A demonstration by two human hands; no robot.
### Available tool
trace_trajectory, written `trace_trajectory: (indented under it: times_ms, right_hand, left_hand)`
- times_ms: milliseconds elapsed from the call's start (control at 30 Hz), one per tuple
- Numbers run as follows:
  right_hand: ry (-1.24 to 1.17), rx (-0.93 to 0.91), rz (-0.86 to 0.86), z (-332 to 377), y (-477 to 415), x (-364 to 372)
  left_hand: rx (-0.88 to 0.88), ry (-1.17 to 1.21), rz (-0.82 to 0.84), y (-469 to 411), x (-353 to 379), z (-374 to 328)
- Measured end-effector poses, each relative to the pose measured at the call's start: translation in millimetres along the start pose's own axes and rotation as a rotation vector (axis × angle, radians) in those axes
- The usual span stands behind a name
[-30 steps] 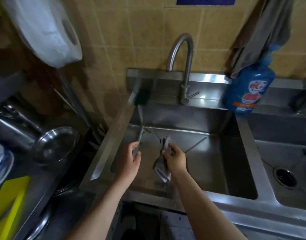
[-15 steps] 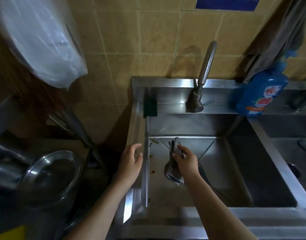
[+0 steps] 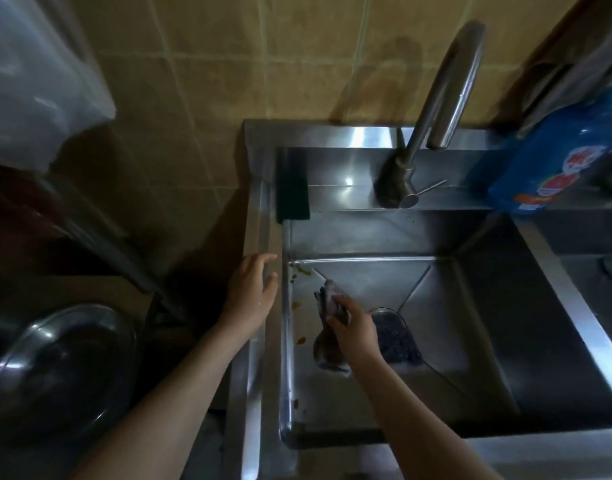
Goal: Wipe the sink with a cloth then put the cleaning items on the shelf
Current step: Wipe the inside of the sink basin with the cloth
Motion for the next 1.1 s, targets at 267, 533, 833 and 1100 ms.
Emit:
trace_trajectory:
  times_ms: [267, 533, 833, 1100]
  right_hand:
    - [-0.076, 0.035, 0.064, -2.1, -51.9, 36.4]
    - [-0.134, 0.094, 0.102, -9.7, -112.8, 79.6]
    - [-0.023, 0.112, -0.004, -35.5, -178.5, 116.5]
    - [0.621, -0.199, 0.049, -47.9, -204.6, 139.2]
  left_hand:
    - [0.016, -0.188, 0.072, -79.2, 8.1, 41.3]
    - [0.062, -0.410, 0.157, -113.8, 38.6, 52.5]
    - [0.164, -0.457, 0.084, -111.9, 36.6, 40.5]
    - [0.150, -0.430, 0.029, -111.1, 36.0, 43.1]
Point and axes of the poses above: each hand's wrist, its own y-axis away from the middle knuckle, its own x-axis out of the palm, z = x × y, the point moved 6 cm from there along -y, towards the middle knuckle, and after that the axes turned 3 degrees about x, right-handed, at the moved point
